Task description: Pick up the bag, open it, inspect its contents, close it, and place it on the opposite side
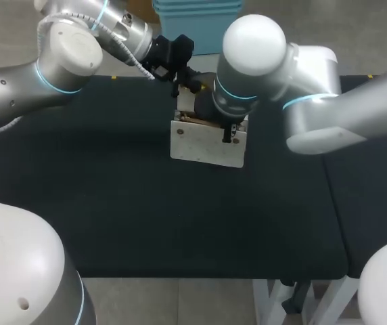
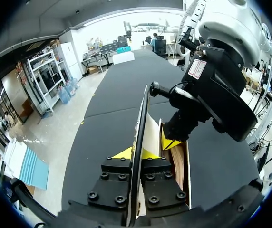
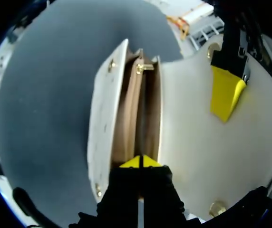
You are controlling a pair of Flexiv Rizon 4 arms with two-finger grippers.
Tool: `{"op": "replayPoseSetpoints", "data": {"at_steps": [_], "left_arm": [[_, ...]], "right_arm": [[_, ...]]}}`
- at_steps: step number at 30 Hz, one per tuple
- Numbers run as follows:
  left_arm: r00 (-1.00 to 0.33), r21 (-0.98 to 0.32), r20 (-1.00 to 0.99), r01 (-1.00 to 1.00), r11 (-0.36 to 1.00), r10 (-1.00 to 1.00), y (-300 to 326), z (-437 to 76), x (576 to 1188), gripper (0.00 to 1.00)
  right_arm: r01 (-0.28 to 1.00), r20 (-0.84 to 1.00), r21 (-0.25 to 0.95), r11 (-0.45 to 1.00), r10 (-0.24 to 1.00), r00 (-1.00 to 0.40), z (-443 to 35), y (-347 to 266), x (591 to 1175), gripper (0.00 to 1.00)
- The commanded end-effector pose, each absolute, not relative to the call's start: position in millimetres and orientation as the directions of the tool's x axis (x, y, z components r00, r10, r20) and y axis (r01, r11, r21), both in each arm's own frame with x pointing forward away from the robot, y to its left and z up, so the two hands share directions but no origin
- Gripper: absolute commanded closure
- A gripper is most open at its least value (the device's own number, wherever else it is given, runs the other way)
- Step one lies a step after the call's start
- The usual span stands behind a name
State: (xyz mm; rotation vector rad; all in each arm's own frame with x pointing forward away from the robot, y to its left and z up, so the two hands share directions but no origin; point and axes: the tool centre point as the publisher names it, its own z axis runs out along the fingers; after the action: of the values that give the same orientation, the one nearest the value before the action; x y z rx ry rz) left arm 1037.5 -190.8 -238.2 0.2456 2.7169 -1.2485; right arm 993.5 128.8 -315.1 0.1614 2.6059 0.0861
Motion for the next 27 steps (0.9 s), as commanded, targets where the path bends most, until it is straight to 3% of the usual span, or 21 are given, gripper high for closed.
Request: {"op": "replayPoseSetpoints", "data": {"at_steps": [1,16,24,27], "left_arm": [[-0.977,-0.741,-0.193,0.205,0.639,0.090,-191.6,-239.3,1037.6,1.00],[-0.974,-0.744,-0.211,0.215,0.633,0.083,-184.3,-235.4,1037.5,1.00],[-0.966,-0.738,-0.241,0.246,0.628,0.095,-183.8,-235.4,1038.6,1.00],[-0.961,-0.738,-0.256,0.263,0.621,0.104,-184.0,-235.4,1039.3,1.00]], "right_arm": [[0.084,-0.488,0.081,0.993,0.113,-0.865,-316.6,138.2,999.9,1.00],[0.178,-0.453,0.055,0.983,0.183,-0.873,-328.6,105.3,999.6,1.00],[0.125,-0.374,0.056,0.991,0.137,-0.917,-337.4,104.7,992.9,1.00],[0.106,-0.346,0.052,0.993,0.118,-0.931,-343.1,107.5,989.5,0.77]]}}
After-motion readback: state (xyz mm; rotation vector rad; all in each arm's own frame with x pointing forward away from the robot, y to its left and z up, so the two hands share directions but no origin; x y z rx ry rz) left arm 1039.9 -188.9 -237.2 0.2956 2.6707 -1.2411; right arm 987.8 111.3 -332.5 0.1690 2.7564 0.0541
